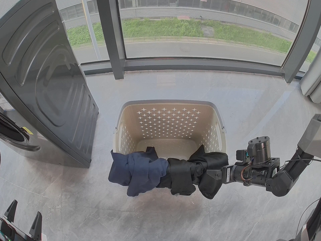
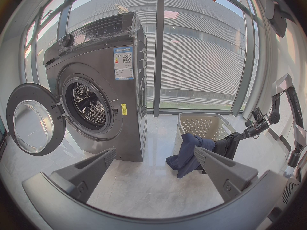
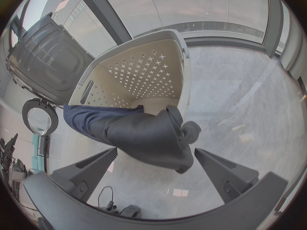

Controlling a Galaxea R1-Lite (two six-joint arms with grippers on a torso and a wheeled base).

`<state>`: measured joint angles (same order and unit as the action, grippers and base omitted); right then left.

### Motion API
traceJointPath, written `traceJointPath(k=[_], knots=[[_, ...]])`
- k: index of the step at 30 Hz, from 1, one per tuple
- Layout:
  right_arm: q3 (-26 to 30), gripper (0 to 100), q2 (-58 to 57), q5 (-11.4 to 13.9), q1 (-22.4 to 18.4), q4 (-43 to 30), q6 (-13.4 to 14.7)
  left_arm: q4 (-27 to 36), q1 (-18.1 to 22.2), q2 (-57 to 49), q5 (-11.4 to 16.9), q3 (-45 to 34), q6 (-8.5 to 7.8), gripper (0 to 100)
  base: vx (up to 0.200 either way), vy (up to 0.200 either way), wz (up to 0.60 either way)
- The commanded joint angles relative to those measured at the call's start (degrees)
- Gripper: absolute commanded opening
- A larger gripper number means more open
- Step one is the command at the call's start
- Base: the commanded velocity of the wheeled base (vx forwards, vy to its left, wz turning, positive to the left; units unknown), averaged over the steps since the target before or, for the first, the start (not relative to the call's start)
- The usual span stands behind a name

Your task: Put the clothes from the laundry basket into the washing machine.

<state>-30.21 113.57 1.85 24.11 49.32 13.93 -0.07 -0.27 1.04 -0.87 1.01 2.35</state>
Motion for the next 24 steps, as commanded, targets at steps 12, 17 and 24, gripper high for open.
traceJointPath(k=[12, 17, 24], knots=[[-0.7, 0, 3.9, -0.6, 1.5, 6.7, 1.5, 0.0, 0.0, -0.6, 0.0, -0.9, 0.02, 100, 0.0, 0.0, 0.0], [2.1, 0, -1.8, -0.7, 4.9, 6.4, 5.1, 0.0, 0.0, -0.6, 0.0, -0.9, 0.02, 100, 0.0, 0.0, 0.0], [6.4, 0, -15.0, -0.6, 7.4, 5.5, 6.4, 0.0, 0.0, -0.6, 0.0, -0.9, 0.11, 100, 0.0, 0.0, 0.0]])
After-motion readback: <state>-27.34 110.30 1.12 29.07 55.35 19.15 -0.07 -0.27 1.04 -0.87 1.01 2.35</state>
